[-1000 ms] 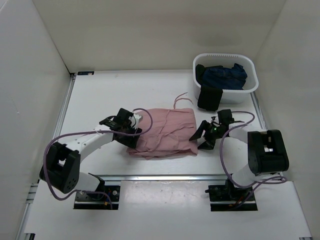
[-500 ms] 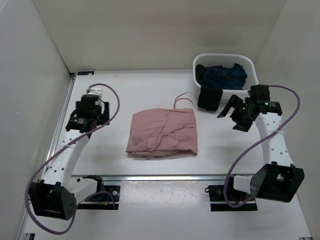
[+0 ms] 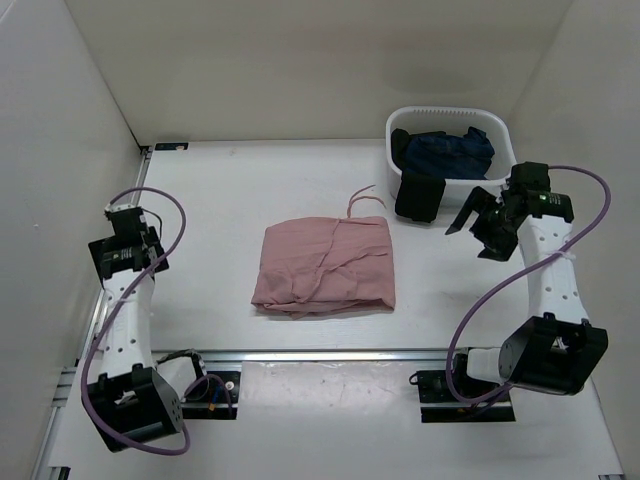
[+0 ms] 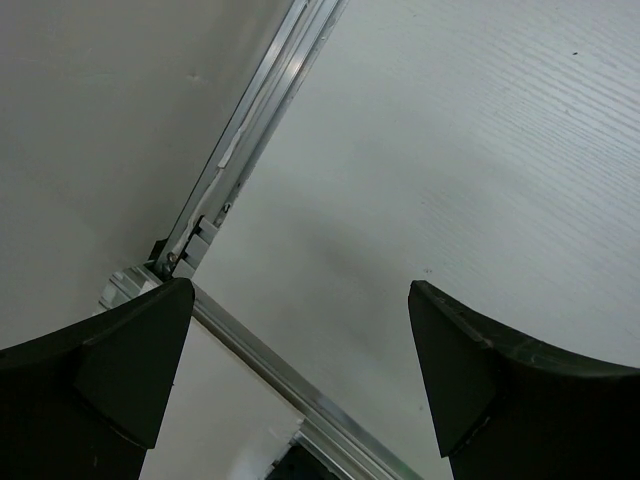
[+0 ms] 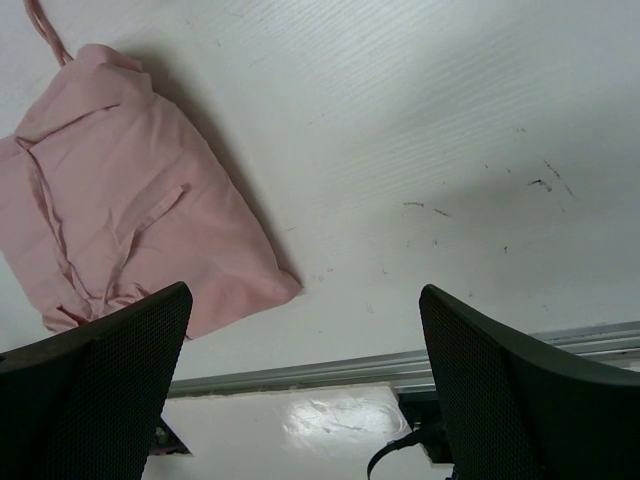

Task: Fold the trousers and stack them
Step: Fold the trousers

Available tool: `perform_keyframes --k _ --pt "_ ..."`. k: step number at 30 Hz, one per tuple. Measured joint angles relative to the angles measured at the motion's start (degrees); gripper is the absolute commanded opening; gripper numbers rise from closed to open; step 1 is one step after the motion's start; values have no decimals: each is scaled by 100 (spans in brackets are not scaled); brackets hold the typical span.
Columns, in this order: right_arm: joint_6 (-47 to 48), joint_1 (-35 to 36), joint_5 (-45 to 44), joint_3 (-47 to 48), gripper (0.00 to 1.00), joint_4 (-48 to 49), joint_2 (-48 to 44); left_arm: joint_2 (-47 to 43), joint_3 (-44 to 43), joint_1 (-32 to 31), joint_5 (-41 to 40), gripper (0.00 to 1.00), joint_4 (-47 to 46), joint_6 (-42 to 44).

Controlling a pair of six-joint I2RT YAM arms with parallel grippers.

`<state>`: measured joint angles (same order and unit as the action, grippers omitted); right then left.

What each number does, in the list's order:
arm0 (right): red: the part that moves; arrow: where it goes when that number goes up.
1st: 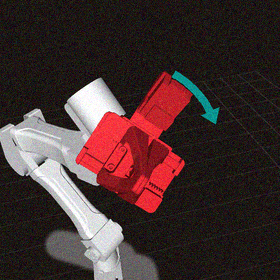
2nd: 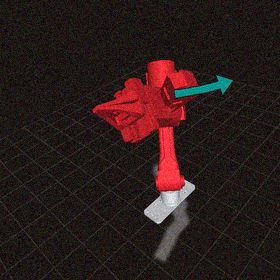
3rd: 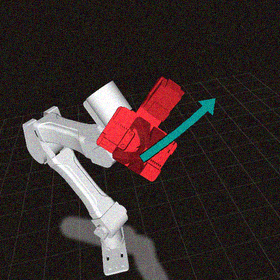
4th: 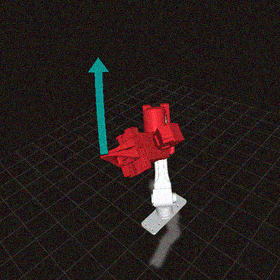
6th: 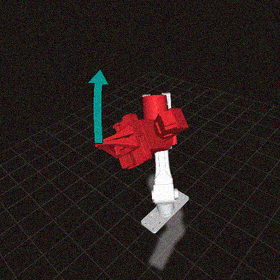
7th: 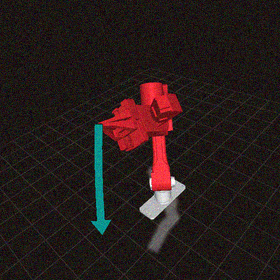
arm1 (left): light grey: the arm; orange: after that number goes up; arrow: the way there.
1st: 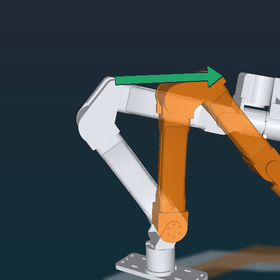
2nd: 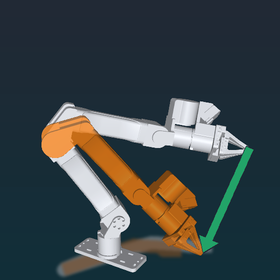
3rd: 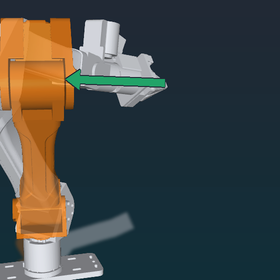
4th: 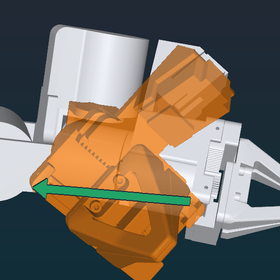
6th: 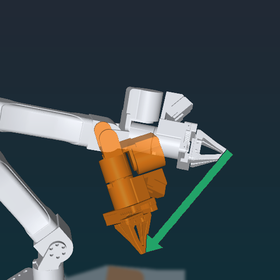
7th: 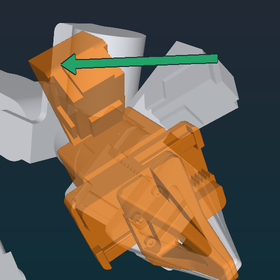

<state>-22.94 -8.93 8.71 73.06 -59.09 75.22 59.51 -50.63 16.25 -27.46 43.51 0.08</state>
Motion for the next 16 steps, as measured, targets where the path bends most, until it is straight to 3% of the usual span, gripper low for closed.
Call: perform_keyframes --k 16 --pt "184 0 -4 111 99 4 26 -160 4 348 273 100 186 -2"
